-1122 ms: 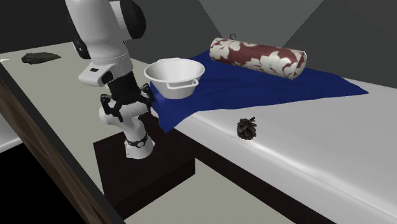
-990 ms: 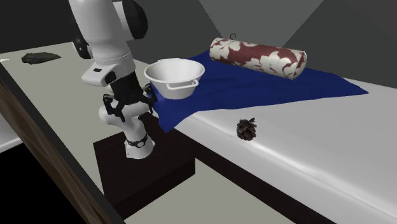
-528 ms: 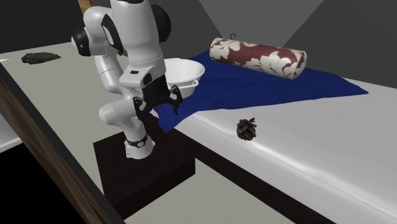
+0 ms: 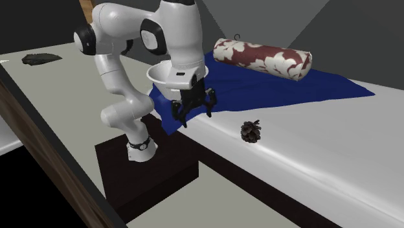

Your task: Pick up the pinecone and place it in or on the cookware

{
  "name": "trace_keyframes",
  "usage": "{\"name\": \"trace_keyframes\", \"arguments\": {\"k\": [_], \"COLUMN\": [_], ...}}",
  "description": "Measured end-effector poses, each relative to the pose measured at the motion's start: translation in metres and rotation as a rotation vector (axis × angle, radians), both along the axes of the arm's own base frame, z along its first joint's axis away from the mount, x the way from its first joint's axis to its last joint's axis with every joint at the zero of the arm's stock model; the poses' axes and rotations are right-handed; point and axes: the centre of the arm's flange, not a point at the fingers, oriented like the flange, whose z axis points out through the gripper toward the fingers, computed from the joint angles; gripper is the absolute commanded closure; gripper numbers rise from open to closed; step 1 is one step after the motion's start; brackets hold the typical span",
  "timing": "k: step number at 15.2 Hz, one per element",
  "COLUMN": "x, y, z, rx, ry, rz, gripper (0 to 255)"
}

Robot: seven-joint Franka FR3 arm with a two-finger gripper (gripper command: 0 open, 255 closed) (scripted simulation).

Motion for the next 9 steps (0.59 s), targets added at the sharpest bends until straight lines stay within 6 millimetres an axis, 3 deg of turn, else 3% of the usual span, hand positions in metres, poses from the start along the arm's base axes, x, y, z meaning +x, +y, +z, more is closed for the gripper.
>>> {"name": "trace_keyframes", "arguments": {"k": [9], "x": [0.053], "y": [0.098], "z": [-0.006], "rx": [0.003], "ry": [-0.047], "rz": [0.048], "gripper": [0]}}
